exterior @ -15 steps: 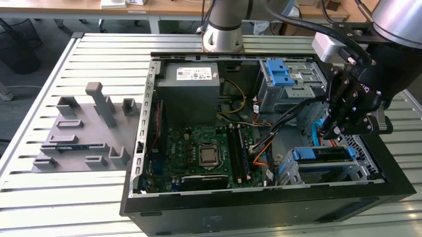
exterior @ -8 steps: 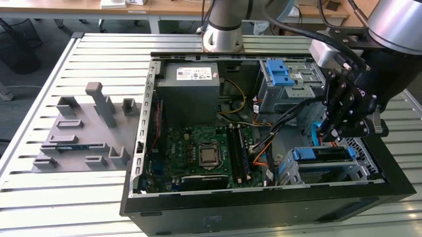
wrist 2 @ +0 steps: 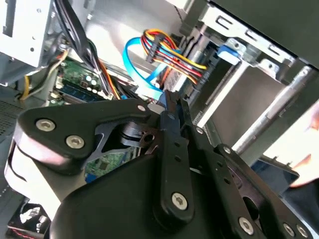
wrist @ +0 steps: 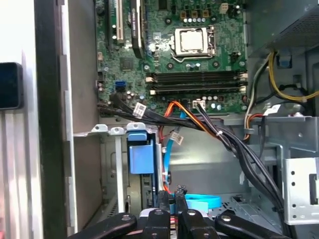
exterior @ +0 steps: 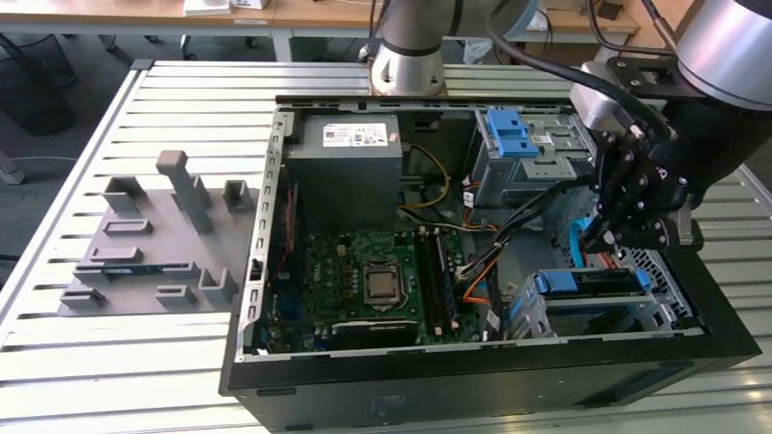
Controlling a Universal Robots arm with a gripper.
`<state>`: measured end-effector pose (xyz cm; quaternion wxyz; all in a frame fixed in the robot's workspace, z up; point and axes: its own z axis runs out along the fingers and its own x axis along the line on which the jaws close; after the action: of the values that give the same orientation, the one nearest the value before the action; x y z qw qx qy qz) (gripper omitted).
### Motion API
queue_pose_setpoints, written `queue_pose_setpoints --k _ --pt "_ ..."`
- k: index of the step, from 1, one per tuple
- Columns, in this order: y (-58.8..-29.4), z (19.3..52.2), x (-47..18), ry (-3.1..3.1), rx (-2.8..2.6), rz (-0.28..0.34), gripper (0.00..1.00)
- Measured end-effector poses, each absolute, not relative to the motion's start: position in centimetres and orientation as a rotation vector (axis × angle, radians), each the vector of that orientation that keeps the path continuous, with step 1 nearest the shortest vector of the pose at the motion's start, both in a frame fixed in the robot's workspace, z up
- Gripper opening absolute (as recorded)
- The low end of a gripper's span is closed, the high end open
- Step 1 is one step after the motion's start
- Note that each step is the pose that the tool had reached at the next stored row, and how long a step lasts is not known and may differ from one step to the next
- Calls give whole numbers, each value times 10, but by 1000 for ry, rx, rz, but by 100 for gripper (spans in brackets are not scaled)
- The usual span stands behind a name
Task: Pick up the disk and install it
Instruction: 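Insert the second disk wire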
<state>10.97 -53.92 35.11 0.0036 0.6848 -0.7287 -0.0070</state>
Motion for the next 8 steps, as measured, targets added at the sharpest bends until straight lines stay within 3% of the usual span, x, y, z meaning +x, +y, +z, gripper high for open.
queue_pose_setpoints --k 8 --pt "-549 346 110 -2285 2150 -27 16"
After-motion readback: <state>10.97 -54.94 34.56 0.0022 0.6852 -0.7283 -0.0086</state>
